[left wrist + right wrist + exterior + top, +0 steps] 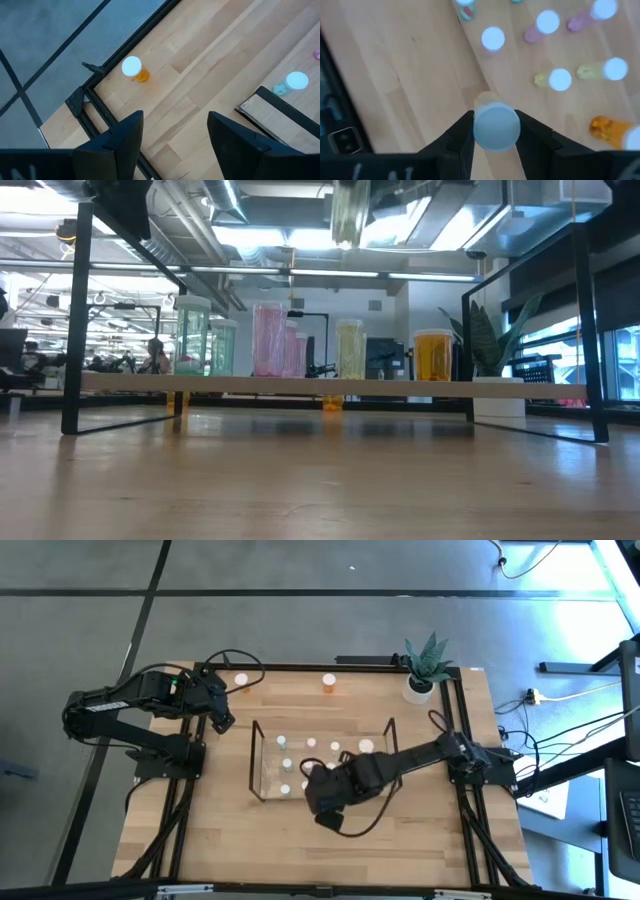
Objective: Pick and place medicine bottles onto shelf by color
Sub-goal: Put the yellow pill bottle on the shelf aligned with the other yellow pill bottles
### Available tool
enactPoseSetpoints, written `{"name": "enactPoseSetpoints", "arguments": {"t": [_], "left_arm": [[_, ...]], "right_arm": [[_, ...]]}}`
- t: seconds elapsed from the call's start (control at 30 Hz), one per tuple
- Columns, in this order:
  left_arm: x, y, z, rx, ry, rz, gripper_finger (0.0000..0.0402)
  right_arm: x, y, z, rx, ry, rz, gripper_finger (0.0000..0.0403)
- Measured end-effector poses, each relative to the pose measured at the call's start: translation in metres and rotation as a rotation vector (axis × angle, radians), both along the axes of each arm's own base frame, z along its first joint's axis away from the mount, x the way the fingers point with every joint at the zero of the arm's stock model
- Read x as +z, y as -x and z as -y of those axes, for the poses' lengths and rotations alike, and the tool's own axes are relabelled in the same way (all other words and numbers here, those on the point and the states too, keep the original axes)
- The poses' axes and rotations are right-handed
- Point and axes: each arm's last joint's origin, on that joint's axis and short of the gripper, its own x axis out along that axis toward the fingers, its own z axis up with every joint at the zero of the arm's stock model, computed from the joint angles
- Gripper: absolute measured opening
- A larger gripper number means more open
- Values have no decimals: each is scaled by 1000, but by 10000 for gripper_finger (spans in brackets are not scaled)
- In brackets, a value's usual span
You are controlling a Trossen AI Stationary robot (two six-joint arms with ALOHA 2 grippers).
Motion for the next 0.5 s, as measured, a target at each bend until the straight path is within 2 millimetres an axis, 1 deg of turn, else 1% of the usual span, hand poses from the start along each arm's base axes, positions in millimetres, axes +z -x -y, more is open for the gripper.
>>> {"name": "enactPoseSetpoints", "arguments": {"t": [0.1, 0.2, 0.47, 0.5], "left_arm": [[0, 0, 0, -6, -2, -4, 215], [0, 0, 0, -14, -4, -10, 215], [0, 0, 0, -15, -5, -10, 215], [0, 0, 0, -15, -5, -11, 215]], "right_arm": [[-16, -7, -4, -3, 12, -35, 125], [-25, -11, -6, 6, 3, -63, 125], [-25, -14, -10, 5, 9, -22, 125], [-28, -15, -11, 6, 11, -25, 125]]}}
